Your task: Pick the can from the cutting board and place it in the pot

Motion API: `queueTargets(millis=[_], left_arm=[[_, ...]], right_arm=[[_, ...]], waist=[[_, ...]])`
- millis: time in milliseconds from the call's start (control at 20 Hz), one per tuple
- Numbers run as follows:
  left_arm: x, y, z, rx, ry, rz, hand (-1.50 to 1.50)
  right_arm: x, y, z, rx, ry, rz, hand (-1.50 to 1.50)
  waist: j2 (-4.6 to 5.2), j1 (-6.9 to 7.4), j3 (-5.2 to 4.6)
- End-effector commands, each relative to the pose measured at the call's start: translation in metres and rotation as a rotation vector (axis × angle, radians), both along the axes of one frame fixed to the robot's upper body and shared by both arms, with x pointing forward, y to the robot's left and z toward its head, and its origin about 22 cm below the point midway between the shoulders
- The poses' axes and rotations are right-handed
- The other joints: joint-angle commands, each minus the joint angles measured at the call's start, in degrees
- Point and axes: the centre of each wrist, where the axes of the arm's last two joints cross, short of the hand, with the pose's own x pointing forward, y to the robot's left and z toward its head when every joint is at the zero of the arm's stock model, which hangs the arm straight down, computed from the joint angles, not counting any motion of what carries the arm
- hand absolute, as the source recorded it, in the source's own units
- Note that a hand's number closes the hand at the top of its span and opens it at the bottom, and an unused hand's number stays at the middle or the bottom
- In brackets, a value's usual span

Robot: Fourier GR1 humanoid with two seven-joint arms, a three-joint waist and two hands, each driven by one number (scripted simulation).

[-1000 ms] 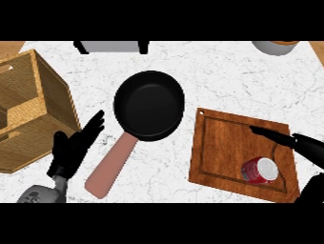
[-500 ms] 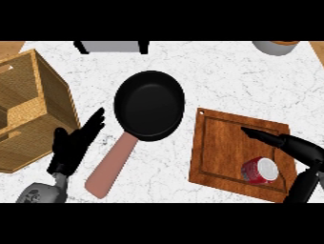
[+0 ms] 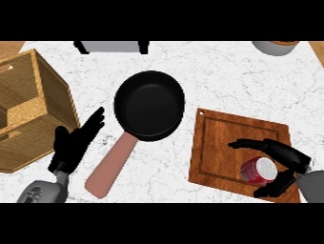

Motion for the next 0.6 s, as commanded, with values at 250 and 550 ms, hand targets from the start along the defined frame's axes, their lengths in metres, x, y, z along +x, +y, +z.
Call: queueTargets(millis=[250, 550], left_arm=[[0.003, -0.004, 0.006, -0.009, 0.008, -0.014, 0.00], [-0.012, -0.005, 0.002, -0.017, -0.006, -0.005, 0.00]], right_arm=[[-0.017, 0.005, -0.044, 0.106, 0.019, 0.058, 1.50], [-0.024, -0.004, -0.047, 0.184, -0.049, 0.071, 1.50]], waist=[[0.21, 0.26, 0.19], [0.09, 0.27, 0.18]])
